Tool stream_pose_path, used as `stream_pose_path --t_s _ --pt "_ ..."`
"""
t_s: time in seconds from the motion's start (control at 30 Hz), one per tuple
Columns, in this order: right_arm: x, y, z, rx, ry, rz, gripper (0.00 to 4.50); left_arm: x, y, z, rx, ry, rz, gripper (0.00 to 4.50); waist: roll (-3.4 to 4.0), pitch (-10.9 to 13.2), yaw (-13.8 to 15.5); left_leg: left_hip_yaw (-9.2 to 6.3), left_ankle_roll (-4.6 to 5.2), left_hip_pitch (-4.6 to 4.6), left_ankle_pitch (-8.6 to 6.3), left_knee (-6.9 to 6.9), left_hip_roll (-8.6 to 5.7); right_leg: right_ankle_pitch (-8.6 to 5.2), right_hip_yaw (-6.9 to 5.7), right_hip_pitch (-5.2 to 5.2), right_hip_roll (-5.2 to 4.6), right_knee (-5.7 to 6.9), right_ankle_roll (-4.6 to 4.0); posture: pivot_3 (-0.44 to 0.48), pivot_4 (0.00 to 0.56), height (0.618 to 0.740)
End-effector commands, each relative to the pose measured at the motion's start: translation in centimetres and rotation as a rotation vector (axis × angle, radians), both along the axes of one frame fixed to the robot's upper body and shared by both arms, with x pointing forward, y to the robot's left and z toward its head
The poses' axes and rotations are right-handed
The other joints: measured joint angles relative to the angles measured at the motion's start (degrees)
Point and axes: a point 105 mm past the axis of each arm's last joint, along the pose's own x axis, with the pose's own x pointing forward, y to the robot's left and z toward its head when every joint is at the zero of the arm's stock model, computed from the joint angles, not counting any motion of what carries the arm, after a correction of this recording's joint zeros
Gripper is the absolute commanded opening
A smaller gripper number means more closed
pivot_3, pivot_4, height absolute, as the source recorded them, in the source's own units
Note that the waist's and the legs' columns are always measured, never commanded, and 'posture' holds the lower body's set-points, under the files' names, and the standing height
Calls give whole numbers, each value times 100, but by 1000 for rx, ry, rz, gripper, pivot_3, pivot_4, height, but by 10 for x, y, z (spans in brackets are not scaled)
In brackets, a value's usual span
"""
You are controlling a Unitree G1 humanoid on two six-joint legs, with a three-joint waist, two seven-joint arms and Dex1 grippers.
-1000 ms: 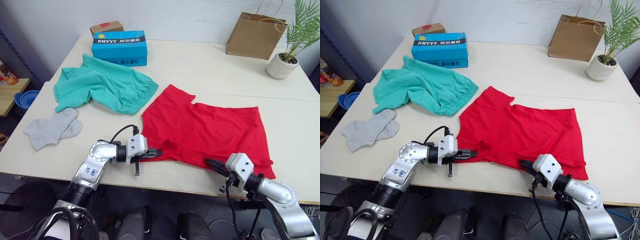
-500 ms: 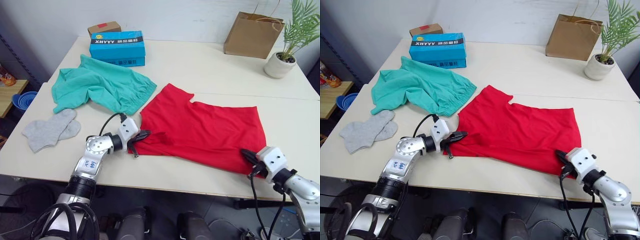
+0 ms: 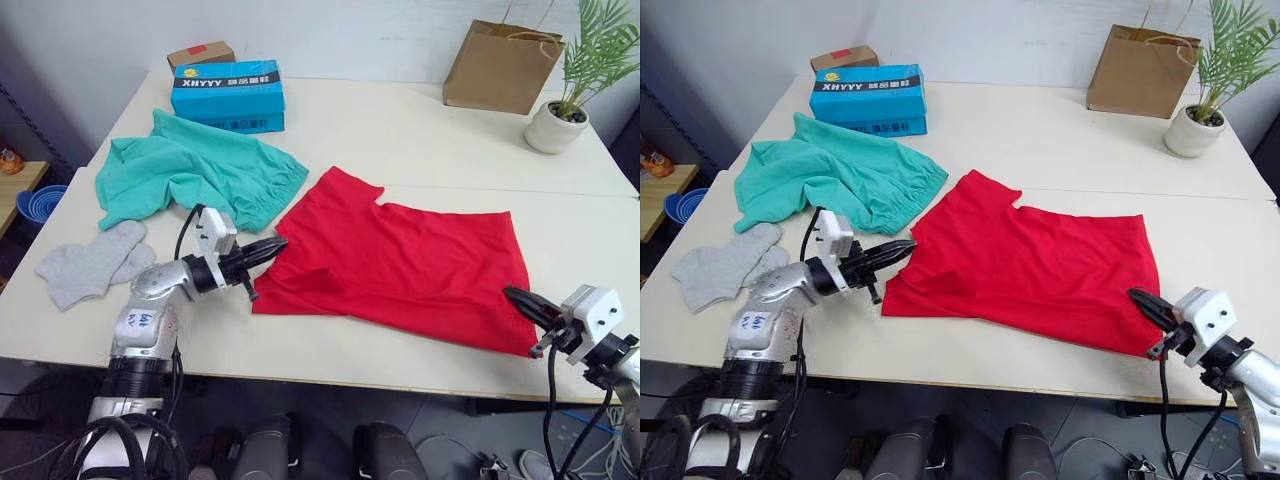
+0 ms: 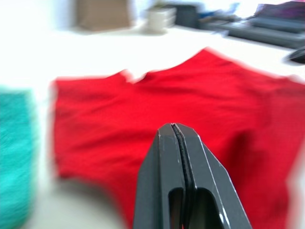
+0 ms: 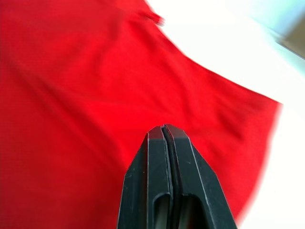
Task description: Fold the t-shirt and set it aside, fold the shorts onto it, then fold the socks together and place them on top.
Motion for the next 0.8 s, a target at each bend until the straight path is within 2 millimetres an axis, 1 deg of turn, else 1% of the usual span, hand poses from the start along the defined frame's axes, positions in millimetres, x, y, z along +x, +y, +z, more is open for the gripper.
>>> stream_pose_path --t_s 0.03,0.1,0.13,0.2,0.27,0.33,0.4,0.47,0.57,0.63,0.67,0.7,0.77,0.8 --pt "-3 19 2 -27 5 84 20 -30 -19 -27 222 -18 -209 0 1 -1 9 0 -2 1 -1 0 0 0 0 2 0 -1 0 0 150 740" --pt "-3 25 -3 -22 19 96 20 -30 -26 -40 299 -34 -232 0 1 0 21 2 -30 1 -16 2 -2 0 4 2 -1 -2 -1 0 150 740" --pt "-3 28 -6 -25 29 100 20 -22 -29 -44 320 -49 -196 0 1 0 40 4 -30 0 -15 2 -2 -1 8 2 -1 -5 -2 0 150 740" --pt "-5 29 -13 -32 54 102 20 -13 -35 -52 363 -50 -168 0 0 0 102 2 -25 -2 -11 6 -3 1 10 4 -4 -12 -7 0 150 740" --pt "-7 28 -17 -40 70 100 20 -6 -37 -58 413 -50 -145 0 0 1 126 4 -19 -7 -7 7 -3 4 14 1 -6 -20 -13 0 150 740" --pt "-9 27 -20 -44 84 99 20 6 -33 -63 485 -47 -88 0 0 0 139 9 -18 -7 -7 5 -3 5 19 -1 -6 -22 -14 0 150 740" --pt "-11 25 -23 -50 98 96 20 20 -33 -58 516 -81 -33 0 0 0 147 9 -18 -7 -7 2 -2 5 18 -3 -6 -21 -14 0 150 740" --pt "-12 23 -26 -60 109 92 20 29 -38 -46 467 -93 5 0 0 0 152 8 -18 -6 -7 2 -3 5 16 -5 -6 -15 -13 0 150 740" --pt "-12 22 -28 -65 117 88 20 35 -43 -37 427 -95 15 0 0 0 151 7 -18 -7 -7 2 -2 7 13 -7 -6 -9 -10 0 150 740" --pt "-13 21 -29 -69 123 88 20 32 -50 -24 326 -53 -12 0 0 0 140 7 -17 -7 -7 3 -3 9 11 -7 -5 -5 -6 0 150 740" --pt "-12 21 -30 -72 126 89 20 29 -53 -19 304 -45 -39 0 0 0 138 7 -13 -7 -5 3 -2 9 9 -8 -5 -3 -5 0 150 740" --pt "-12 21 -30 -75 127 89 20 27 -53 -17 296 -36 -60 0 0 0 137 5 2 -7 4 3 -2 9 5 -8 -4 0 -5 0 150 740" --pt "-12 20 -29 -78 127 91 20 21 -51 -17 309 -22 -110 0 0 0 137 1 3 -7 6 2 -1 9 0 -8 -2 0 -5 0 150 740" --pt "-12 20 -28 -80 126 92 20 16 -50 -17 298 14 -140 0 0 0 138 0 2 -7 7 2 0 9 -1 -7 -1 0 -5 0 150 740"
